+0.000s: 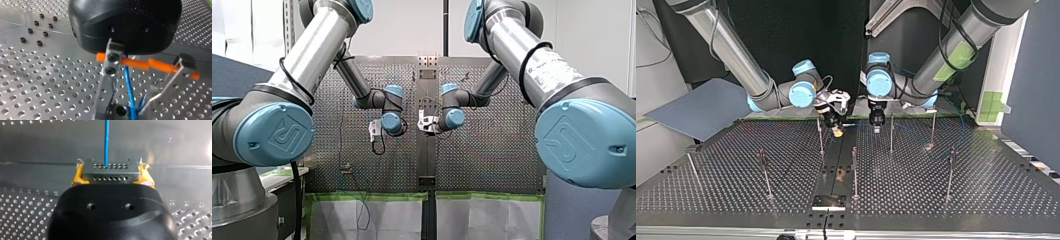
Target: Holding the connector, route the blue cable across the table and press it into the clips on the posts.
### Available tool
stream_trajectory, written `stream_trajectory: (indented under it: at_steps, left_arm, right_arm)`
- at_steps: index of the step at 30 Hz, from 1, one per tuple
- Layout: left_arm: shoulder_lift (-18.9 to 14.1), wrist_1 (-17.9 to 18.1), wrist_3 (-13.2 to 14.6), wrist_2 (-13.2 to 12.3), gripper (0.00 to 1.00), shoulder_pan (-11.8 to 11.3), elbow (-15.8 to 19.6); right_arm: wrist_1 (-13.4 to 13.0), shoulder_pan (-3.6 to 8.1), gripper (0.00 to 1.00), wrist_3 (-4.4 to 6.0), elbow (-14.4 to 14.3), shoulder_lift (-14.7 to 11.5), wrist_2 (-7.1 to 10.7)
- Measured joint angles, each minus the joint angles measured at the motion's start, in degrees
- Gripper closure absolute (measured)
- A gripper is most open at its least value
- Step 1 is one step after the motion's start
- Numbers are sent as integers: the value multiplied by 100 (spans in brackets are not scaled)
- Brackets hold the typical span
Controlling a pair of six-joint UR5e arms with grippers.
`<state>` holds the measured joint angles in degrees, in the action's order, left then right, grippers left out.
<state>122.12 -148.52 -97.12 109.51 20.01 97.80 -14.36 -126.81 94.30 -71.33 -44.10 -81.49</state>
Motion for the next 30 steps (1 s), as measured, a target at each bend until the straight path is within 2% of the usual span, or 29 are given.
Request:
stream_trajectory:
  at_steps: [1, 2, 9, 14, 18, 23, 30]
  left_arm:
    - [0, -1, 1, 2, 91, 1, 0]
    - [0, -1, 0, 2, 100, 2, 0]
    - [-6, -125, -53, 10, 100, 19, 0]
    - [-30, -320, -46, 27, 100, 46, 0]
    - [-178, -502, -46, 33, 100, 85, 20]
    - [-394, -583, -108, 36, 100, 115, 91]
    - [-723, -783, -150, 115, 100, 126, 111]
  right_arm:
    - [1, -3, 100, -2, 1, 0, 0]
    - [2, -3, 100, -3, 4, 0, 0]
    - [54, 1, 100, -27, 74, -19, -2]
    - [127, 6, 100, -39, 97, -175, -11]
    - [198, 7, 100, -28, 96, -352, -23]
    - [378, -2, 100, -28, 96, -597, -152]
    - [512, -28, 100, -11, 68, -807, -286]
